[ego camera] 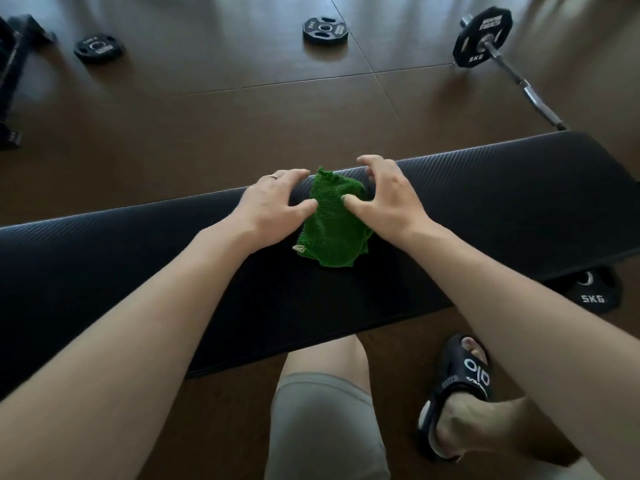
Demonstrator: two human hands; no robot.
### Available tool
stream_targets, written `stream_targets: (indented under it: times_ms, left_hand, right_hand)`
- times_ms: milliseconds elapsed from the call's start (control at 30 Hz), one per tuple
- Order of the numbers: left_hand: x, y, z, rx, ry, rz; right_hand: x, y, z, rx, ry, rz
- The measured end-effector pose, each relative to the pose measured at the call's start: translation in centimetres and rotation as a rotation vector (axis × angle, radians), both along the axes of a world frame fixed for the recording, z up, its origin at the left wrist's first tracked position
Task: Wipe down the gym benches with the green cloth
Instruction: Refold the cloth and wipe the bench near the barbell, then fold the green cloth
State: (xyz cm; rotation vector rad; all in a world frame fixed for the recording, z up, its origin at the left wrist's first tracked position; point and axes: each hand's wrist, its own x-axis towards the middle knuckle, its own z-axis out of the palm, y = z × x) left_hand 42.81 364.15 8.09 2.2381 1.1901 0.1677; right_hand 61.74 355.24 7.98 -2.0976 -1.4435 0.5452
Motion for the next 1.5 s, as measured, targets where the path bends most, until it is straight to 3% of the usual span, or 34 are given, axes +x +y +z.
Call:
stream_targets:
  times_ms: [100, 333, 700, 900, 1233, 1500]
  left_hand:
    - [1.4, -0.3, 0.2, -0.104, -0.04, 0.013]
    - [2.3, -0.3, 0.8, -0.196, -0.084, 0.071]
    - [8.3, -1.4, 4.1, -0.295, -0.021, -0.09]
    - [16.1, -4.1, 4.7, -0.781, -0.004, -0.229]
    - [32.9, -10.0, 8.3, -0.725, 0.122, -0.267]
    - [38.7, -14.8, 19.7, -0.767, 0.353, -0.457]
  right_hand:
    - [0.0, 0.3, -0.1, -0.095, 0.005, 0.0]
    - [0.1, 1.0, 1.2, -0.128, 0.226, -0.074]
    - [5.5, -3.1, 3.3, -0.158, 0.598, -0.14]
    - [12.0, -8.1, 2.8, -0.057, 0.731, -0.3]
    - [25.8, -14.8, 5.5, -0.092, 0.935, -0.417]
    - [28.7, -23.8, 15.6, 0.069, 1.316, -0.786]
